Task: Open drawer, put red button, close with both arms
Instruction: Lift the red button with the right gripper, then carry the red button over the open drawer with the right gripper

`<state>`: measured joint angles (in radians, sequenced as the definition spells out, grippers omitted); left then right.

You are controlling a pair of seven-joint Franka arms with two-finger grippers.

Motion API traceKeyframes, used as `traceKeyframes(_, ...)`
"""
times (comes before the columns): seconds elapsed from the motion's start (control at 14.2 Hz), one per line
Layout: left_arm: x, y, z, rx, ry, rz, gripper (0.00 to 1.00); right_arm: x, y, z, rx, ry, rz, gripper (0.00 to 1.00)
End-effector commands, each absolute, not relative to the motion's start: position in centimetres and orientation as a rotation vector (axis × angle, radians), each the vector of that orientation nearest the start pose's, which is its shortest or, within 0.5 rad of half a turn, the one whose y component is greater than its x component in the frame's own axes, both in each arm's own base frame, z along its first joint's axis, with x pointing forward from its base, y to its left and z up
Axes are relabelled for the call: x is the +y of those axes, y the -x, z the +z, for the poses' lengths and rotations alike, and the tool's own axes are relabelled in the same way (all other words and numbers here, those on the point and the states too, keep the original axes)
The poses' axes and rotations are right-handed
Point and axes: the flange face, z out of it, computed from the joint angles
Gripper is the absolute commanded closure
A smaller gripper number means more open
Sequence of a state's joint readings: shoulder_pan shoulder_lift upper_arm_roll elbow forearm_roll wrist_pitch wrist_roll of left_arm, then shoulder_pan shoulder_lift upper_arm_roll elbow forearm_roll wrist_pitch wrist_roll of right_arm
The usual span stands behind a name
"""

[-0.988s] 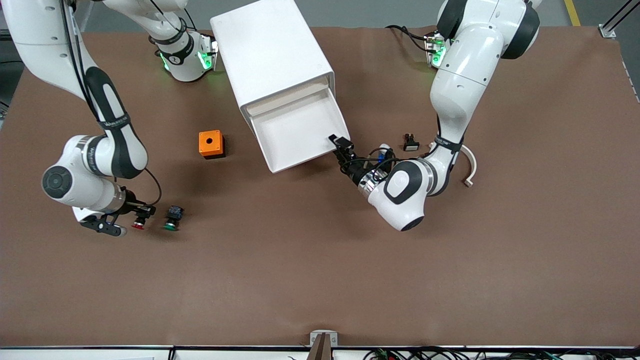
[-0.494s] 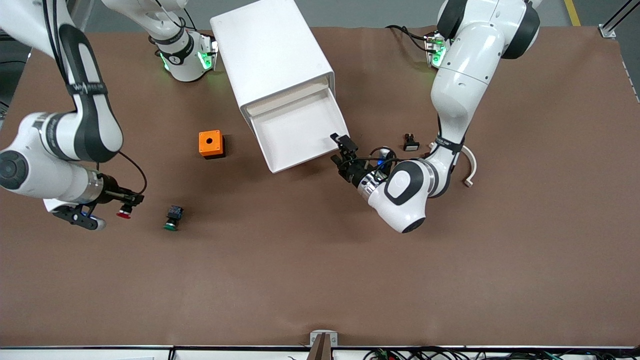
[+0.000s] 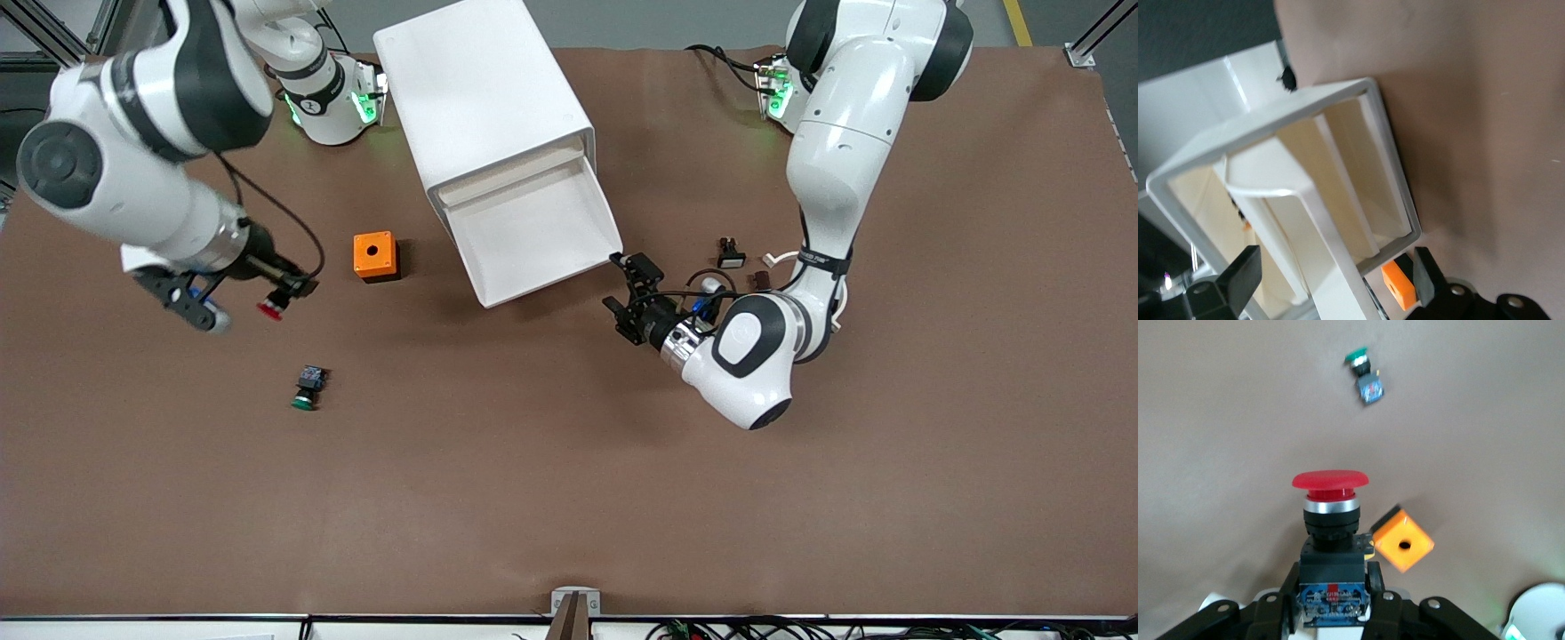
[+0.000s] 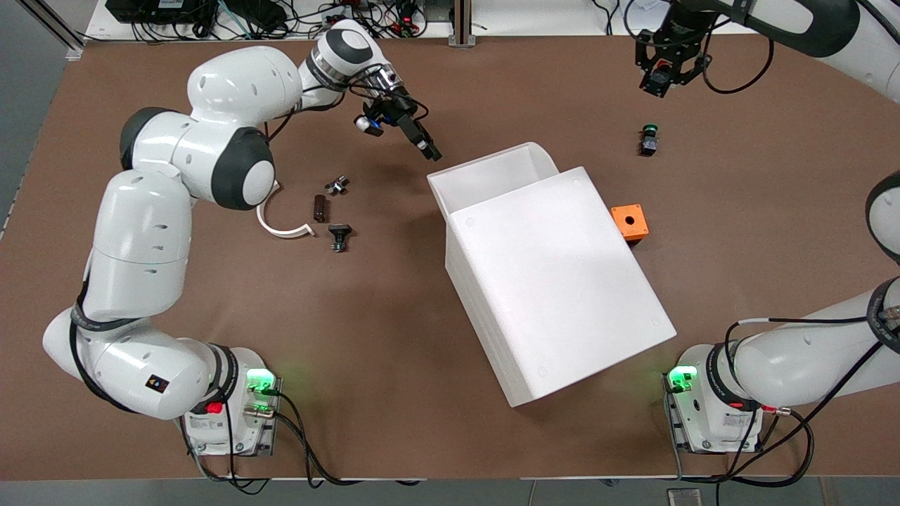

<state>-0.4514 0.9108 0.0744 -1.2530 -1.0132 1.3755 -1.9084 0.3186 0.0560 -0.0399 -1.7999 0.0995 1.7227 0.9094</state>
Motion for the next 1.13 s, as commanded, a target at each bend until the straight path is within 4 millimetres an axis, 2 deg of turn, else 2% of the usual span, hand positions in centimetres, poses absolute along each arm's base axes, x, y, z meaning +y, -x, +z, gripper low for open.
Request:
traceKeyframes(0.0, -35.3, -59.6, 24.3, 1.957, -2.055, -1.706, 0.00, 20.6, -51.1, 50.8, 1.096, 2.933, 0.272, 1.00)
traceKeyframes(0.21, -33.8, -61.1, 25.8, 1.718, -2.193, -1.573, 0.00, 24.4, -48.9, 51.1, 1.127, 2.914, 0.284, 1.00)
traceKeyframes(0.49, -32.4, -62.3, 29.6, 1.296, -2.416, -1.313, 0.00, 28.6, -47.0, 51.1, 1.122, 2.862, 0.289, 1.00)
traceKeyframes(0.64, -31.6, -63.3, 32.1, 1.117, -2.492, -1.132, 0.00, 31.0, -46.0, 51.1, 1.141, 2.845, 0.265, 1.00)
traceKeyframes(0.71, -31.4, -63.7, 32.8, 1.027, -2.550, -1.028, 0.00, 32.3, -45.3, 51.1, 1.154, 2.829, 0.248, 1.00)
traceKeyframes(0.85, -31.4, -64.3, 33.6, 0.927, -2.641, -0.872, 0.00, 35.3, -43.8, 51.1, 1.187, 2.799, 0.226, 1.00)
traceKeyframes(1.06, -31.2, -64.9, 34.1, 0.913, -2.687, -0.742, 0.00, 38.9, -42.4, 49.3, 1.232, 2.777, 0.202, 1.00)
